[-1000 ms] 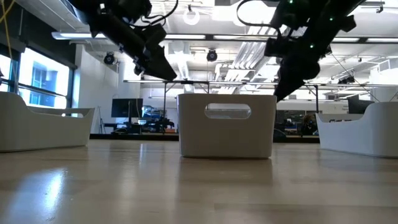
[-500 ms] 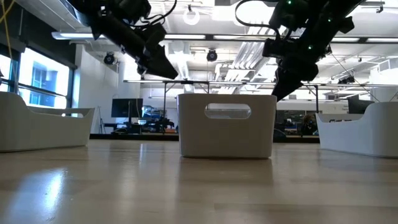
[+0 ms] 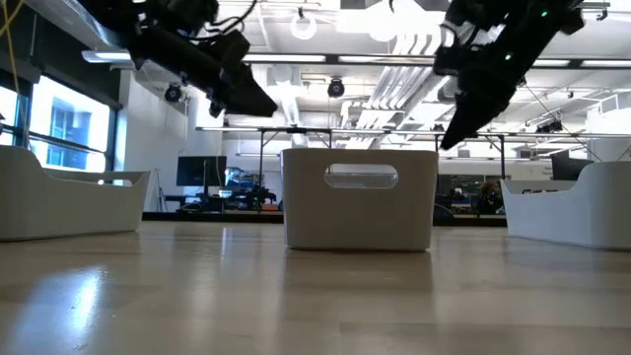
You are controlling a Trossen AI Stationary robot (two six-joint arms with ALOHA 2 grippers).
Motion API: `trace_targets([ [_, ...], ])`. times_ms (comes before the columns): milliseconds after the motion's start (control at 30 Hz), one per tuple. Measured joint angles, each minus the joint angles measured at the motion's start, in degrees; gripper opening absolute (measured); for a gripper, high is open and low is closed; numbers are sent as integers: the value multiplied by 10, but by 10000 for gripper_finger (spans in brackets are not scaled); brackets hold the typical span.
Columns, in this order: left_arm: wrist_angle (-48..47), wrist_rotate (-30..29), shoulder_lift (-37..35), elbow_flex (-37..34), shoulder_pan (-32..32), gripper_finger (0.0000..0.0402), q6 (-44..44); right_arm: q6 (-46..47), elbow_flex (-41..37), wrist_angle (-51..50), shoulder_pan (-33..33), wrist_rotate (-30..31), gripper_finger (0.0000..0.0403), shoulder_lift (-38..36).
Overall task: Pick & Place First Aid Supplies
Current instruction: Return to Home Position
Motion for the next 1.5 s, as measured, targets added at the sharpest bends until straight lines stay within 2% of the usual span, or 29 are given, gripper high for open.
trace_targets([
  [100,19,0,-28,-28,0,120,1,-18,0,-20,12,2,74,-34],
  [233,28,0,-78,-53,0,120,-1,-44,-1,-28,28,-42,65,-84],
  [467,-17,2,-160,-66,0,120,9,-45,-1,-26,57,-43,21,-177],
  [567,-46,3,-187,-67,0,120,12,-60,-1,-26,65,-79,4,-216],
  [700,-76,23,-214,-67,0,120,13,-70,-1,-26,68,-115,5,-266],
  [833,-56,59,-246,-94,0,120,13,-70,-1,-26,68,-128,2,-312],
  [967,-54,53,-292,-123,0,120,10,-74,-1,-26,68,-154,4,-354],
  [1067,-67,51,-337,-131,0,120,9,-70,-1,-26,68,-141,2,-386],
  [1233,-117,51,-409,-131,0,120,9,-40,-1,-30,68,-66,4,-418],
  [1500,-159,49,-455,-131,0,120,5,-38,-1,-57,68,-74,3,-424],
])
